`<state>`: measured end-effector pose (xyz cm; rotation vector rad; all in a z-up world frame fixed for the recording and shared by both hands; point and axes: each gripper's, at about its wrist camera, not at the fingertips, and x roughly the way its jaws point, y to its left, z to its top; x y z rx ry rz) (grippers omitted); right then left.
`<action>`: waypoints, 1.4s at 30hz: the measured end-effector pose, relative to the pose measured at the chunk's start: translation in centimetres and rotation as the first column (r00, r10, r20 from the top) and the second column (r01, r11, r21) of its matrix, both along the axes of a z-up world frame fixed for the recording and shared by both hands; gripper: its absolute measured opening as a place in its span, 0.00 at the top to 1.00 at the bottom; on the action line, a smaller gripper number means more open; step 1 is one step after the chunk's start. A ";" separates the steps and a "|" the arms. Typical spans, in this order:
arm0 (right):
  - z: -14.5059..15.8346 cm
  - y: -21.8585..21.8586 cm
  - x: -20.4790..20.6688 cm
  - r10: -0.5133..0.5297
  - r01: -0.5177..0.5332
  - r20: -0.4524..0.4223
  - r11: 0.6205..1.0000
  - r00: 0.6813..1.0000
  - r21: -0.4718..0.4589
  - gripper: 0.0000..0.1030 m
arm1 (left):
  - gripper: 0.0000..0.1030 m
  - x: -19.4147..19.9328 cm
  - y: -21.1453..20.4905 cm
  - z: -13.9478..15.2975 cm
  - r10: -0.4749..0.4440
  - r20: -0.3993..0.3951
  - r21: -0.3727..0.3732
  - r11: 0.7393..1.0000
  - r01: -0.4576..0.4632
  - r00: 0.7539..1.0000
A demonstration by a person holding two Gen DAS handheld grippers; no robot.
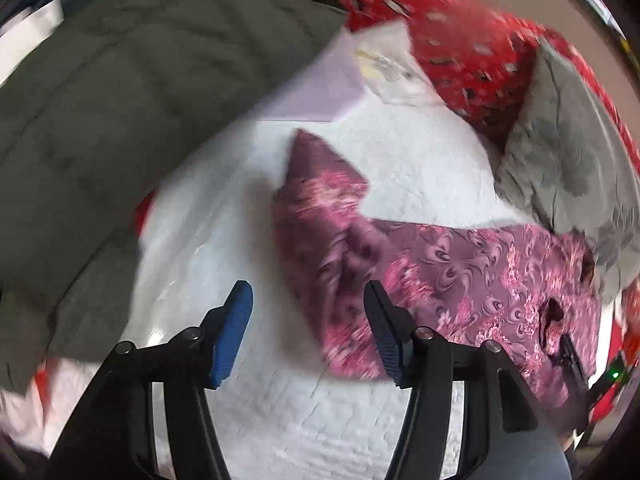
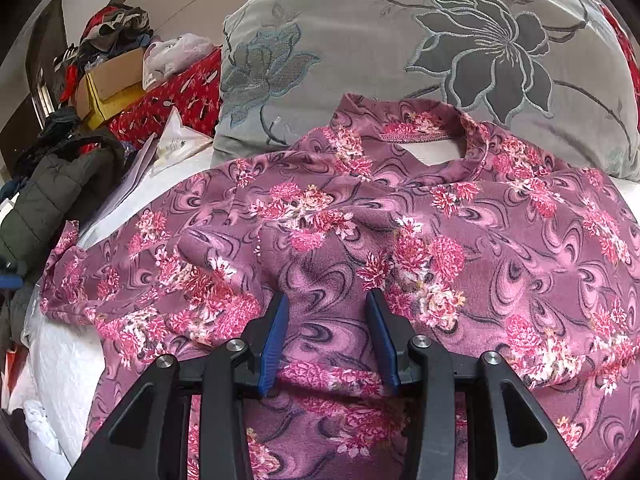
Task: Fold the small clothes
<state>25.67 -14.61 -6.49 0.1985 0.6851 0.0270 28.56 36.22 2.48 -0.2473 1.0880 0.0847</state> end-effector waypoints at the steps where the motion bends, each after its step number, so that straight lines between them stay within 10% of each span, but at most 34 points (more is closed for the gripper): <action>1: 0.0 0.0 0.0 0.000 0.000 0.001 1.000 1.000 0.002 0.59 | 0.40 1.0 -0.6 -0.5 -0.007 -0.015 0.039 0.999 0.008 1.000; 5: -0.1 -0.3 -0.1 0.002 -0.002 0.004 1.000 1.000 0.019 0.58 | 0.42 3.3 -1.2 -3.4 0.013 -0.097 0.152 0.988 0.002 0.995; 8: -0.1 -0.6 -0.1 0.005 -0.006 0.009 0.999 1.000 0.039 0.58 | 0.94 3.8 0.9 -4.0 0.074 -0.118 0.043 0.997 -0.069 0.990; 12: -0.2 -0.8 -0.1 0.008 -0.009 0.015 0.998 1.000 0.059 0.58 | 0.94 2.2 3.4 -0.9 0.149 -0.007 -0.102 0.984 -0.149 0.989; 20: 0.0 -0.8 -0.1 0.008 -0.009 0.005 0.998 1.000 0.059 0.57 | 0.94 -0.2 0.6 5.7 0.069 0.146 -0.165 0.985 -0.044 0.987; 28: 2.4 -1.1 0.9 0.039 -0.036 -0.131 0.999 0.991 0.024 0.58 | 0.94 -0.8 -9.5 8.1 -0.106 0.178 -0.146 0.980 0.133 0.978; 42: 1.1 -12.7 -4.8 -0.195 0.154 -0.185 0.964 0.963 -0.219 0.45 | 0.94 -2.6 -28.0 5.4 -0.331 0.152 -0.123 0.929 0.350 0.931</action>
